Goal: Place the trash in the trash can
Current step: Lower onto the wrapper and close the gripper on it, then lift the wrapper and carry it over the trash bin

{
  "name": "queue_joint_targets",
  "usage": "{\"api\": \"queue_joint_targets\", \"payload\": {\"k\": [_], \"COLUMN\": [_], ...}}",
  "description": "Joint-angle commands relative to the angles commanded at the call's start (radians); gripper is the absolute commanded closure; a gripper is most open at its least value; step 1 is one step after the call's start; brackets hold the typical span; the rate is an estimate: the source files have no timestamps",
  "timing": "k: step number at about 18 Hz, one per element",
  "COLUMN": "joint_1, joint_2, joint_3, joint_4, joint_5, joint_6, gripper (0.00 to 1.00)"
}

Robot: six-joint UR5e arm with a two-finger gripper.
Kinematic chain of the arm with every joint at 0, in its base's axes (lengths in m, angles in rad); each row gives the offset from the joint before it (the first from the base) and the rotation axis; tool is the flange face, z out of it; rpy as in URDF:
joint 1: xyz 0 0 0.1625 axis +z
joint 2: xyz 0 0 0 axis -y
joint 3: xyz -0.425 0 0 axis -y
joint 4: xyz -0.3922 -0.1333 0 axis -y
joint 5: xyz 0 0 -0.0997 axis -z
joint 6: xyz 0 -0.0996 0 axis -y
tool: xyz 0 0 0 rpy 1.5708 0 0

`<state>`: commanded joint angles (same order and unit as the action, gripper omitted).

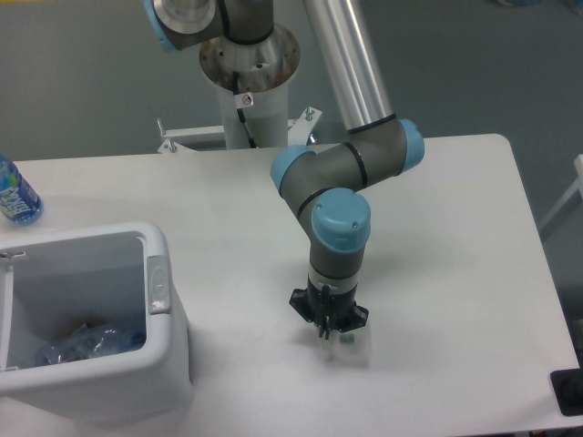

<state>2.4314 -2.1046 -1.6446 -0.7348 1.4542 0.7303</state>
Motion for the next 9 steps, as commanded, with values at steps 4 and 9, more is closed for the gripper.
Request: {"api": "queue_joint_targets", "payload": {"k": [4, 9], "joint_1": [0.003, 0.002], "joint_2": [0.023, 0.055], "joint_3": [0.051, 0.139], "joint_4": [0.000, 0.000], "joint_5": [-0.030, -0.164], "joint_6": [-0.086, -0.297], "gripper": [0.94, 0.93]}}
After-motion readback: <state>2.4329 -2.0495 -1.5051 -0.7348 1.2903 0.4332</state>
